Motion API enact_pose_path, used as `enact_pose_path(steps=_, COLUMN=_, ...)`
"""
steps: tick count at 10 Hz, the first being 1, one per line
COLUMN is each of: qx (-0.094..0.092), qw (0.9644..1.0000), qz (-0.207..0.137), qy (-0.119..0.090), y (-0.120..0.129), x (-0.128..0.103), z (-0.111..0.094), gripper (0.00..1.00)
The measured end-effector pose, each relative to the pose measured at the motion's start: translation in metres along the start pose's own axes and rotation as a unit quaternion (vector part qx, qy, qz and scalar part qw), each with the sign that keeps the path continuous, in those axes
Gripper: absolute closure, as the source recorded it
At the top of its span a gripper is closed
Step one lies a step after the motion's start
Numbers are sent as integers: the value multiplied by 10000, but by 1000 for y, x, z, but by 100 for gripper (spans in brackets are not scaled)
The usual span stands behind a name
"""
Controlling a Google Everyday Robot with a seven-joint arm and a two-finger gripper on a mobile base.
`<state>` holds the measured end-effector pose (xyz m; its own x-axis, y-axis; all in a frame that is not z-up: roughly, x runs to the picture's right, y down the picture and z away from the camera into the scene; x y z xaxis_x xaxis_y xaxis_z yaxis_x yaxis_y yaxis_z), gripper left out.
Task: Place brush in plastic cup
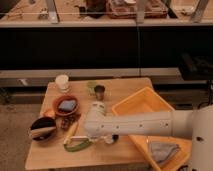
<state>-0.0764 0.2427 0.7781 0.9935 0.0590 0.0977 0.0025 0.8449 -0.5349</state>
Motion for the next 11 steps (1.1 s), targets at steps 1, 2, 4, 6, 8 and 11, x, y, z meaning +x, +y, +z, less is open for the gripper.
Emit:
enact_pose_path(steps=1, qx=55, qw=9999, qz=-133, qy=-42, y=-2, x=-5, z=-13, gripper=96)
enact_pose_path(steps=2, qx=48, qw=9997, qz=-231, qy=-84, y=-1, x=-9, z=-27, gripper=96)
enact_pose_path(steps=4, qx=49, qw=9983, qz=-430, qy=-382, y=-4, x=-19, z=-64, gripper=96)
enact_pose_path(steps=6, qx=-79, qw=9920, qz=-484, qy=-1161, y=-18, x=-17, z=-90, gripper=96)
enact_pose_path(steps=8, qx=-106, qw=9852, qz=-486, qy=-1640, y=-41, x=-10, z=-111, gripper=96)
enact_pose_path(steps=11, qx=18, qw=9808, qz=-557, qy=-1870, y=-75, x=-4, z=-147, gripper=96)
